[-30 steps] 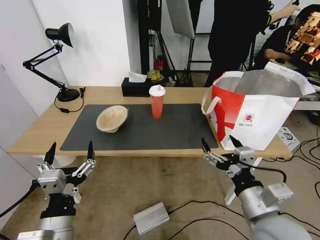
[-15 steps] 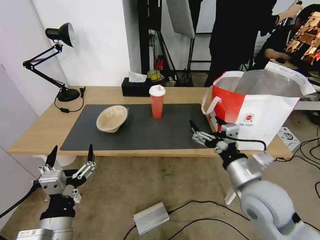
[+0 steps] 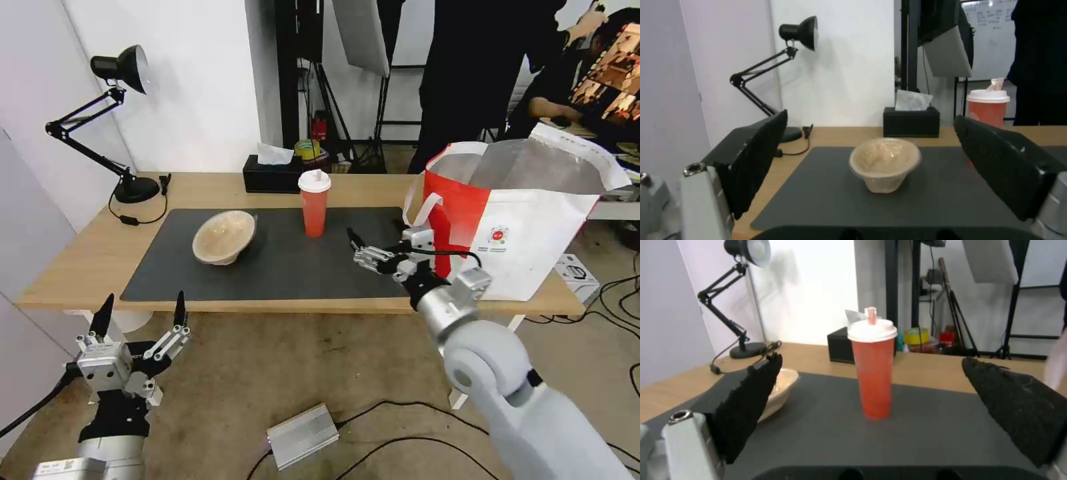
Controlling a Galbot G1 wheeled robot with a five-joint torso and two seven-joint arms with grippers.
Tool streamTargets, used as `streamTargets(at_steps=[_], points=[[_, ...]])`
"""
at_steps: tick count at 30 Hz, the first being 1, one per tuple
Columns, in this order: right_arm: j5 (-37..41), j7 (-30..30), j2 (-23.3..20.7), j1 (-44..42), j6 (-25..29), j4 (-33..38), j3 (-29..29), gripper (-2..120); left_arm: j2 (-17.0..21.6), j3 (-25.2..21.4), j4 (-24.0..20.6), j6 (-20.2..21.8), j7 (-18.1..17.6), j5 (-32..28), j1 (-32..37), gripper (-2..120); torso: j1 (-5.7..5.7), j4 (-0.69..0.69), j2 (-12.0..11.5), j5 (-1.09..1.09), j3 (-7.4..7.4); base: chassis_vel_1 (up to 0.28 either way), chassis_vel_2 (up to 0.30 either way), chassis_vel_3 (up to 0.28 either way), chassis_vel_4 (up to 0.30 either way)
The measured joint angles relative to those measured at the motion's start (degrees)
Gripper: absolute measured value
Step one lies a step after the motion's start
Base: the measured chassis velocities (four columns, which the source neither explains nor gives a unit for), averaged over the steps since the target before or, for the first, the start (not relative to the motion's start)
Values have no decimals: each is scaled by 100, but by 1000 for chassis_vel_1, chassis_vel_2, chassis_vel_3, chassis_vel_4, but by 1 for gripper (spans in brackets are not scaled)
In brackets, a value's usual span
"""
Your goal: Pick up the trash from the table and place it into the takeout bag.
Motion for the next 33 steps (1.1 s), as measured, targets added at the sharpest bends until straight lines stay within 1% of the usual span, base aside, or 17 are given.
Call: streamTargets(at_steps=[5,8,9,13,14,19,25,29,33], points=[[-6,1,78,250,3,-221,-203,100,-9,-5,1,0,-4,5,1,100,0,0,0,0,0,0,0,0,0],[-27,9,166,529,9,-544,-443,100,-15,-6,2,-2,-7,8,-2,100,0,0,0,0,0,0,0,0,0],[-27,9,166,529,9,-544,-443,100,-15,-6,2,-2,-7,8,-2,100,0,0,0,0,0,0,0,0,0],[-28,53,308,913,24,-1017,-677,100,-27,17,2,-5,-11,11,-8,100,0,0,0,1,0,0,0,0,0],[-28,53,308,913,24,-1017,-677,100,-27,17,2,-5,-11,11,-8,100,0,0,0,1,0,0,0,0,0],[-27,70,506,1317,40,-1548,-921,100,-52,18,2,-6,-14,13,-19,100,0,0,0,0,0,0,0,0,0],[-87,68,687,1550,51,-1932,-1009,100,-75,6,2,-13,-16,18,-21,100,0,1,0,0,0,0,0,0,0],[-234,29,863,1773,153,-2430,-1095,100,-110,9,2,-21,-17,37,-21,100,0,0,0,0,0,0,0,0,0],[-297,-21,967,1924,176,-2697,-1150,100,-153,14,2,-32,-18,52,-22,100,0,0,1,0,0,0,0,0,0]])
